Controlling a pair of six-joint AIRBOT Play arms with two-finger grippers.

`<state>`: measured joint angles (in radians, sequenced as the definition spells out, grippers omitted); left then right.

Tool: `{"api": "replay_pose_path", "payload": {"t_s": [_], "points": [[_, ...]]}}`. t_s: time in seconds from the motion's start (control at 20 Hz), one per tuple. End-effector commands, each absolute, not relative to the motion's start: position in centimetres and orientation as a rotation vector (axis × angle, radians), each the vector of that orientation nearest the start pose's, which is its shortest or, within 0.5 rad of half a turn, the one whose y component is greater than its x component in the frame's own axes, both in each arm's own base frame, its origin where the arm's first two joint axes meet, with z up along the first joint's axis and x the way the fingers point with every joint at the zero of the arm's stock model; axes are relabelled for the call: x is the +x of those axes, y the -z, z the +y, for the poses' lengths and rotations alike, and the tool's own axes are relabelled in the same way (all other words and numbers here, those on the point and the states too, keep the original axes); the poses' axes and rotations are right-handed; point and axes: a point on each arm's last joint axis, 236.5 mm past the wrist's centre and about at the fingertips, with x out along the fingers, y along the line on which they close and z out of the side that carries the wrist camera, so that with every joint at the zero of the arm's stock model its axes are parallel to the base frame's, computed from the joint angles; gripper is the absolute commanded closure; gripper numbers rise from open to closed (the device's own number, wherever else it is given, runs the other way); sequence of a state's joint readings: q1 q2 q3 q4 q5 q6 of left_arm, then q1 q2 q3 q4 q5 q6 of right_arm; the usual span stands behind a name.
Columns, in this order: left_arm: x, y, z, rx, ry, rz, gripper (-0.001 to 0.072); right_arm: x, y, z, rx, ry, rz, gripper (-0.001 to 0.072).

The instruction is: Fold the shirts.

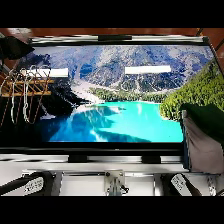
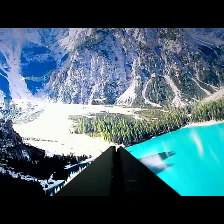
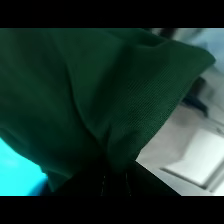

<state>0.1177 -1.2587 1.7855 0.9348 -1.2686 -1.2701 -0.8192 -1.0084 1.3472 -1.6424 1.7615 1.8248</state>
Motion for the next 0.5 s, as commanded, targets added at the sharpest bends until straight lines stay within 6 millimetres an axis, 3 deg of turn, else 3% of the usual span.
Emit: {"api": "replay_pose_path", "payload": {"t_s": [0.0, 0.2, 0.35, 0.45], "points": [[43.2, -30.2, -9.3, -0.183, 0.532, 0.597, 0.0671, 9.9, -8.3, -16.5, 0.767, 0.999, 1.539, 0.0640], [42.5, -31.3, -9.9, -0.158, 0.567, 0.561, 0.0671, 7.9, -4.7, -15.1, 0.783, 1.006, 1.651, 0.0640], [42.5, -31.3, -9.9, -0.157, 0.566, 0.561, 0.0670, 6.3, -4.3, -15.7, 0.742, 1.074, 1.691, 0.0639], [42.5, -31.3, -9.9, -0.157, 0.567, 0.561, 0.0671, 6.3, -4.2, -16.5, 0.716, 1.093, 1.673, 0.0610]]}}
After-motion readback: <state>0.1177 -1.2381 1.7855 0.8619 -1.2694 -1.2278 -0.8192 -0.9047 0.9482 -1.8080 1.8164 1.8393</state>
